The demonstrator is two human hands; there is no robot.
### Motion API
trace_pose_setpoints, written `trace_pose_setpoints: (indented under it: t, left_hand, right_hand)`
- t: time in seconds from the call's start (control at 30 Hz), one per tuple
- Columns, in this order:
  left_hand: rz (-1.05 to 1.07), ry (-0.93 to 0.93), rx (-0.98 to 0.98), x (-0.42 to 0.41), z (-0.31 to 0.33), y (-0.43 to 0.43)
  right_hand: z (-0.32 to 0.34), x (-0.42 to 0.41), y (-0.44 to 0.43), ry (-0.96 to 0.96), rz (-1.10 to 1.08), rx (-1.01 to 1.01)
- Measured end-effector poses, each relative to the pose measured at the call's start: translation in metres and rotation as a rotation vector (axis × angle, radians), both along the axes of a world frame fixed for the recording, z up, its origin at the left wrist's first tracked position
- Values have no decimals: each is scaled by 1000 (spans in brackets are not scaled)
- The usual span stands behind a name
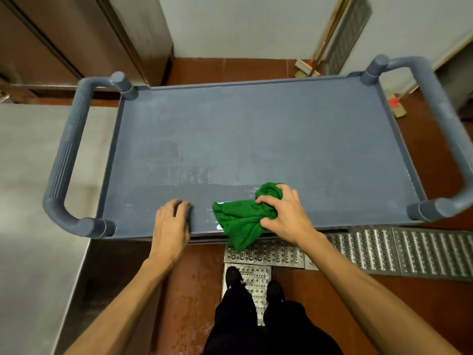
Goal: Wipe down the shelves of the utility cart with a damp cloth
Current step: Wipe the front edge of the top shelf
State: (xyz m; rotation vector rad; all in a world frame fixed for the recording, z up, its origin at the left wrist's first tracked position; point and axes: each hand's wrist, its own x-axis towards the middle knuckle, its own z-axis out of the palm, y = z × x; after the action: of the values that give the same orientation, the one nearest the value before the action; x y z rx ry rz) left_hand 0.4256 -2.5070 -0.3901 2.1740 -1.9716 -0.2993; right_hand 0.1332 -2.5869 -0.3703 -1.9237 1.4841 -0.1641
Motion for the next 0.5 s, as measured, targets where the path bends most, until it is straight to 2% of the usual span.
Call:
trace_pose_setpoints:
  t: [0.33,0.5]
  left_hand:
    - [-64,179,41,-102,21,-18]
    - [107,409,2,-150,27,-7]
  right_hand:
    - [12,-91,-2,68,-199,16]
    - [18,-100,-3,-101,-313,67]
